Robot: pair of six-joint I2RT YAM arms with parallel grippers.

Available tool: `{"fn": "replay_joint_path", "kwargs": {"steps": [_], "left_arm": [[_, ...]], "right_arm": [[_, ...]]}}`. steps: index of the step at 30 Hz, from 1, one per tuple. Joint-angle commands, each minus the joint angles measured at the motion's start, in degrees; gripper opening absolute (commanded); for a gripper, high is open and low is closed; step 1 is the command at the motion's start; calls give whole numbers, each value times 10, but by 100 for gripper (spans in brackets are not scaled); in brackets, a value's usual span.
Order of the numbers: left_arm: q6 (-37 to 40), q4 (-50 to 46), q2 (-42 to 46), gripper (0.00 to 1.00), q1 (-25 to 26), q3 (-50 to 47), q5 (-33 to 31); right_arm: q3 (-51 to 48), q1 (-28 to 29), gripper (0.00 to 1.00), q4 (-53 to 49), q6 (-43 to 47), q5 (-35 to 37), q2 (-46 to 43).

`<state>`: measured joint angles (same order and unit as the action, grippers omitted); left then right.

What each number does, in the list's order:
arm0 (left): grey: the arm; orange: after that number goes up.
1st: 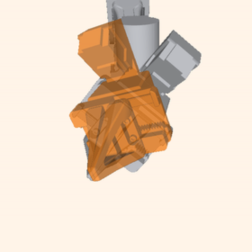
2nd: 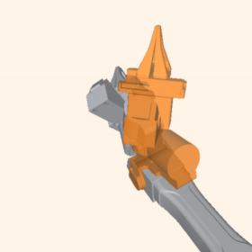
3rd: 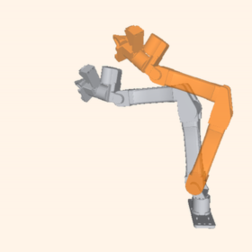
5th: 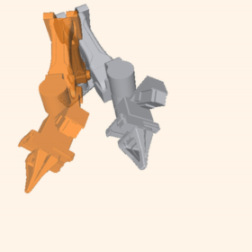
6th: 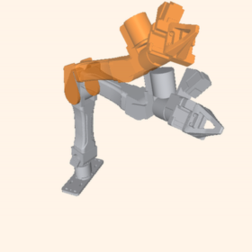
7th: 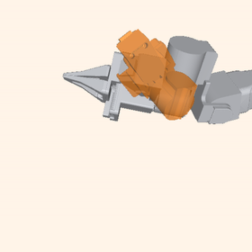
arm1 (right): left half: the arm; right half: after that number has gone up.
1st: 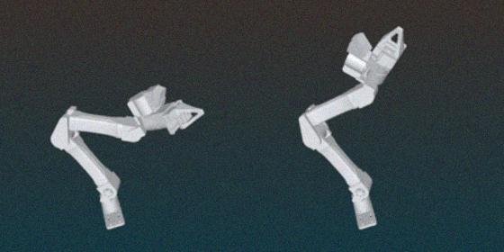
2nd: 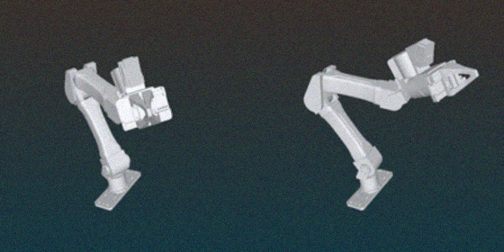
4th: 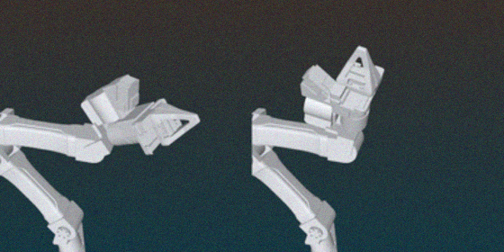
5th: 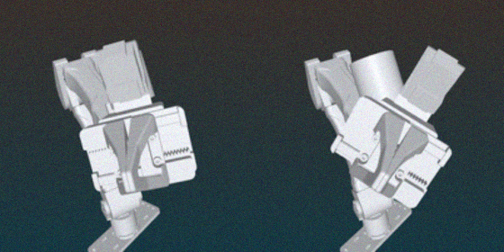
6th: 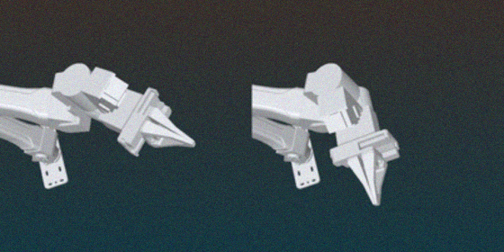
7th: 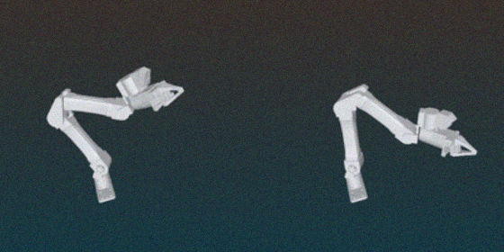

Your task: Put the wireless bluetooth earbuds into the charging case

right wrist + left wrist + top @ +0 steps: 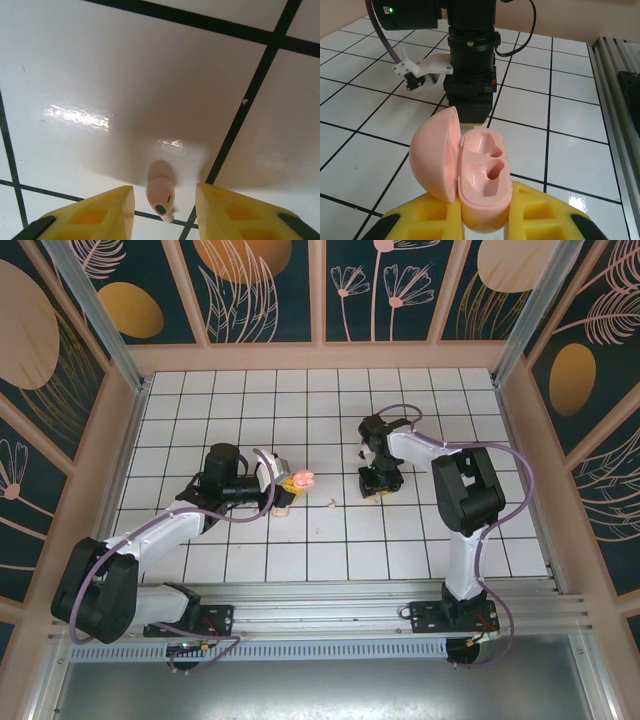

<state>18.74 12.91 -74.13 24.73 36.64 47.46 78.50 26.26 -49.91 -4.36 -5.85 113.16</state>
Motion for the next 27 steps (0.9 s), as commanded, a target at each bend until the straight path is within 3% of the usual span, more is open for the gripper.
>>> {"fn": "replay_joint_path", "kwargs": {"steps": [1,12,18,27], "left_arm": [[-1,-7,4,16,2,7,6],[-2,-9,-1,16,2,10,9],[-1,-10,-1,16,2,10,8],[-2,-10,-2,16,2,11,9]], "right_arm": [[9,4,36,5,6,2,10],[0,4,25,23,5,-8,16],[-9,4,29,20,5,2,14],[-23,5,26,23,1,4,13]]}}
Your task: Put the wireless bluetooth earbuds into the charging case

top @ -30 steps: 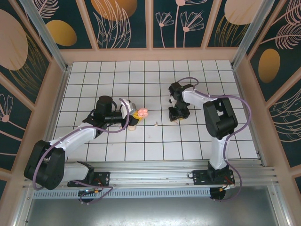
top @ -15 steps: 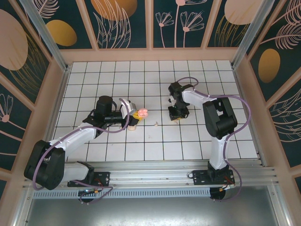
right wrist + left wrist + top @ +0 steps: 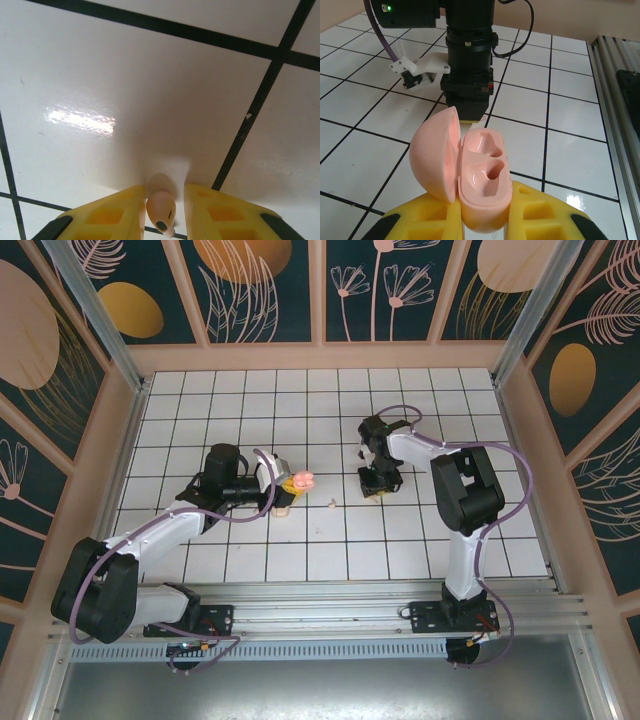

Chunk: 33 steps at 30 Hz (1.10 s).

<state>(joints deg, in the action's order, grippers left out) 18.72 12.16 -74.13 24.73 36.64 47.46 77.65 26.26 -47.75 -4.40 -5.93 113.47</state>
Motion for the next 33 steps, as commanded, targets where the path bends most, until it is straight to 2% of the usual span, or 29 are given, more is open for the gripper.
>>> {"fn": "replay_joint_path", "kwargs": {"steps": [1,9,15,27,33], "left_arm": [[-1,-2,-1,16,2,11,8],[0,5,0,16,2,8,5],[-47,86,7,15,2,-14,-15],[-118,287,-19,13,46,-60,-128],[-133,329,-47,13,67,-51,-160]], "right_arm": [[-17,5,26,3,1,5,9],[-34,3,22,32,-12,0,-15],[-63,-9,22,92,-53,-31,-74],[-154,-6,22,307,-217,-97,-250],[-192,22,22,426,-260,-65,-354]]}}
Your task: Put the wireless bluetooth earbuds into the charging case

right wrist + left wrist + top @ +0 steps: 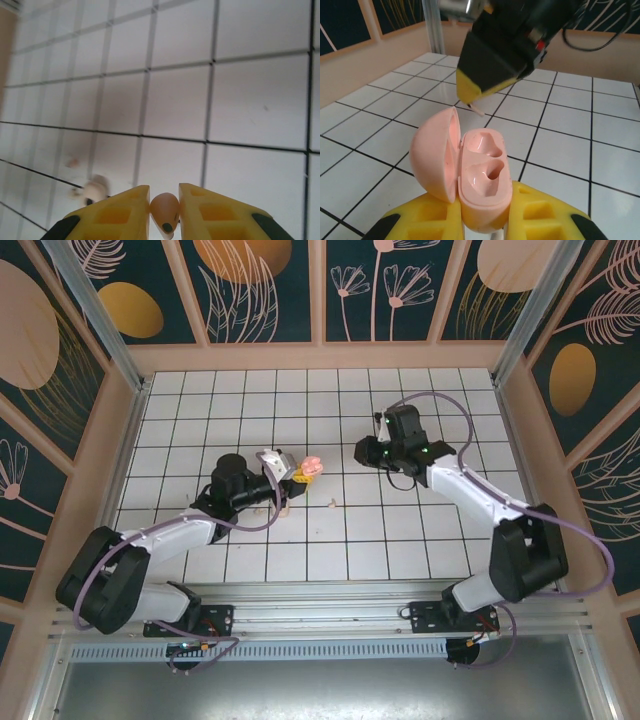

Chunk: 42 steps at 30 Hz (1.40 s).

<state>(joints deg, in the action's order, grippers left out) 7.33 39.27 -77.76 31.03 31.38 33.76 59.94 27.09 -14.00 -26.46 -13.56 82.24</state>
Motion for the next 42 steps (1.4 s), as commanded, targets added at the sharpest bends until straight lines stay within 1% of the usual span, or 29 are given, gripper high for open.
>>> {"fn": "replay_joint_path", "kwargs": {"steps": [1,8,11,16,25,32,42], "left_arm": [[-19,61,-14,13,6,3,-22],[-17,61,-27,13,10,21,-10],[-18,63,-28,13,11,25,-10],[-24,70,-26,13,14,27,-12],[-29,73,-22,13,16,29,-16],[-42,81,-24,13,16,35,-16],[-40,76,-24,13,16,40,-10]], "right_arm": [[-20,20,22,101,-42,15,-54],[-67,55,22,209,-69,-4,-113],[-86,69,23,248,-87,-14,-121],[-100,91,23,284,-96,-24,-117],[-109,109,23,294,-90,-42,-103],[-125,112,23,300,-90,-44,-97],[-128,113,23,327,-95,-48,-82]]}}
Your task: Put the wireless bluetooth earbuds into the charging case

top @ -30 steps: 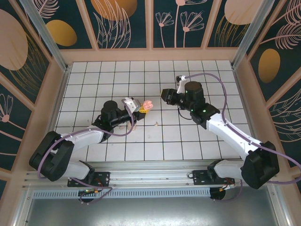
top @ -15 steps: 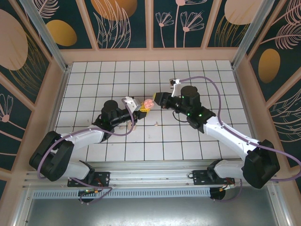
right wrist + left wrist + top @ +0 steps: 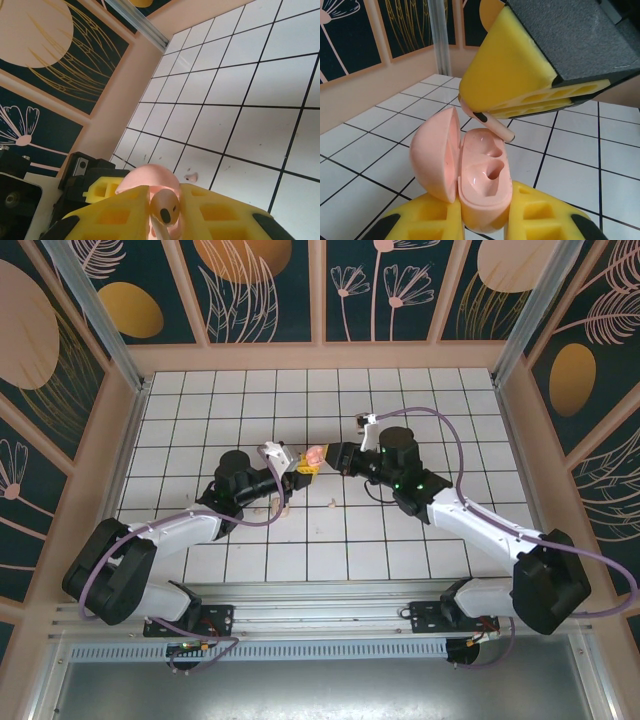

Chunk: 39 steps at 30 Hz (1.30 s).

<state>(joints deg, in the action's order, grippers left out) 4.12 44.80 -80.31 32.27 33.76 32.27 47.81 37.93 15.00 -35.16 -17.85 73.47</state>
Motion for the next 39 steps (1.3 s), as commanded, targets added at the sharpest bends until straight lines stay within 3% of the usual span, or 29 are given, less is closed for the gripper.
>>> {"fn": "replay_joint_path", "kwargs": {"steps": [1,39], "left_arm": [[-7,19,1,13,4,16,2],[-83,72,-13,13,4,33,19]], "right_arm": [[-6,5,23,39,-9,-6,5],[-27,15,21,94,-2,47,-16]]}}
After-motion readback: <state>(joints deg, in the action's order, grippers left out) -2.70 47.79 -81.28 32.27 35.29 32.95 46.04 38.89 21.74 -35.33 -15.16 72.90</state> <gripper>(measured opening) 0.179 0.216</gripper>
